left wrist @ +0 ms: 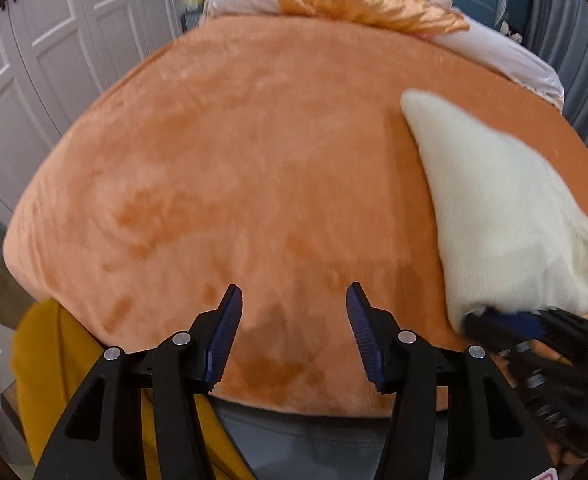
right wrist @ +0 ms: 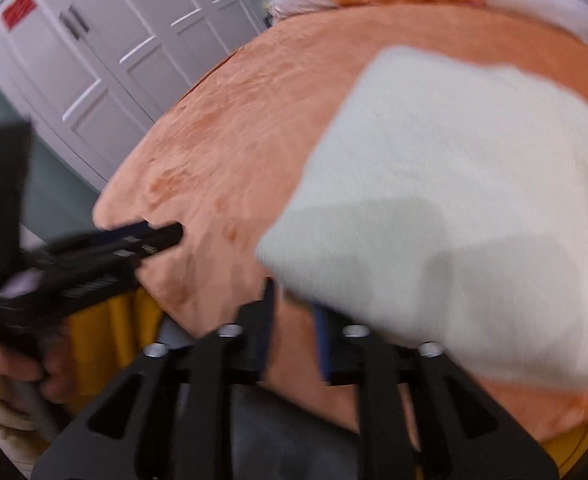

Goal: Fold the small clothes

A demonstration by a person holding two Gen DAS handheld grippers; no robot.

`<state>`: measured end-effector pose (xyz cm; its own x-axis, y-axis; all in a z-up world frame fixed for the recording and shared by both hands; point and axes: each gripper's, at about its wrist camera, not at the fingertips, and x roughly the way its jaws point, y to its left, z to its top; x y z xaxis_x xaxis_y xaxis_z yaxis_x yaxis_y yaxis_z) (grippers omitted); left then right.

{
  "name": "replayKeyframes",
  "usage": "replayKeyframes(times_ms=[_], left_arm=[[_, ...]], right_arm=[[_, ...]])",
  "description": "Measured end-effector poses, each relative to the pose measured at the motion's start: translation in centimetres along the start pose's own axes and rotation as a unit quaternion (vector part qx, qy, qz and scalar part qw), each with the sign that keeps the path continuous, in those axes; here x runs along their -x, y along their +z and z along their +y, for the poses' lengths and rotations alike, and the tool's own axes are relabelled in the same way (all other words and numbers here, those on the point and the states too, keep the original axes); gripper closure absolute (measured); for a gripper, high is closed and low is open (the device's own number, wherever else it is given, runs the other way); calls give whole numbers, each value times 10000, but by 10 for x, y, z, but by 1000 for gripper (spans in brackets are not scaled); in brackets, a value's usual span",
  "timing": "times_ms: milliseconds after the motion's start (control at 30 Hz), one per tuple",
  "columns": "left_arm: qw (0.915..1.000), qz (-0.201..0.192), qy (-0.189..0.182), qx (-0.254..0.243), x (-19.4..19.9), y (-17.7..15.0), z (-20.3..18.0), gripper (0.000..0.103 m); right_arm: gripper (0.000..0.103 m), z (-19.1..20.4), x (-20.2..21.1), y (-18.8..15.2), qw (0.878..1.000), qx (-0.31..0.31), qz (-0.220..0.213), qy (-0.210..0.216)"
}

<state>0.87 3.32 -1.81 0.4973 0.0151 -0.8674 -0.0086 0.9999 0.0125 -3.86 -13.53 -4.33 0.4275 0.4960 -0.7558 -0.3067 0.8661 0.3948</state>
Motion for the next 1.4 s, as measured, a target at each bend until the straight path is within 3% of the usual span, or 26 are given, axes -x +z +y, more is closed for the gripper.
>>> replayKeyframes(times_ms=[133, 233, 300, 367, 400, 467, 533, 633, 733, 833, 867, 933, 967, 1167, 1233, 1300, 1400], left_arm=[[9999, -50, -80, 124, 5, 5, 2, 50], [9997, -83, -118, 200, 5, 8, 6, 50], [9996, -80, -129, 219, 4, 10, 6, 50], [9995, -67, -186, 235, 4, 11, 4, 50], [9995, -42, -215, 222, 2, 13, 1, 50], [9994, -16, -303, 155, 2, 17, -6, 50], [9992, -42, -389, -1, 5, 20, -15, 50], [9987, -129, -478, -129, 12, 25, -23, 50], [9973, -117, -691, -226, 11, 30, -35, 50], [9947, -142, -905, -474, 11, 33, -63, 50], [9934, -151, -994, -561, 11, 33, -74, 49], [9909, -111, -1061, -819, 6, 29, -100, 49], [9901, -49, -1051, -932, 1, 26, -109, 49], [9906, 71, -798, -1107, -19, 16, -128, 48], [9905, 66, -738, -1159, -18, 17, -131, 48], [9901, 88, -705, -1207, -18, 16, -135, 48], [9896, 106, -675, -1269, -11, 16, -137, 48]], right_arm=[[66, -2, -12, 2, 9999, 5, -82, -116], [85, -6, 6, -1, 9983, -103, -532, 211], [94, -3, 2, -1, 9987, 70, -334, 367], [97, 2, -16, -11, 9988, 308, 122, 347], [103, 4, -25, -16, 9978, 330, 361, 456], [103, 12, -37, -26, 9953, 488, 717, 436], [103, 19, -24, -27, 9959, 603, 605, 312], [103, -1, 21, -19, 9995, -31, 146, 285], [103, -33, 75, -12, 9966, -717, -397, -93], [103, -75, 115, -6, 9852, -1393, -806, -589], [103, -94, 118, -8, 9790, -1566, -723, -1087], [103, -123, 102, -17, 9642, -1635, -168, -2082], [103, -135, 93, -24, 9622, -1664, 50, -2157], [102, -123, 132, -11, 9622, -1806, -568, -1958], [103, -127, 122, -13, 9603, -1719, -417, -2157], [103, -145, 97, -15, 9583, -1834, 74, -2189], [103, -144, 110, -12, 9569, -2131, -133, -1971]])
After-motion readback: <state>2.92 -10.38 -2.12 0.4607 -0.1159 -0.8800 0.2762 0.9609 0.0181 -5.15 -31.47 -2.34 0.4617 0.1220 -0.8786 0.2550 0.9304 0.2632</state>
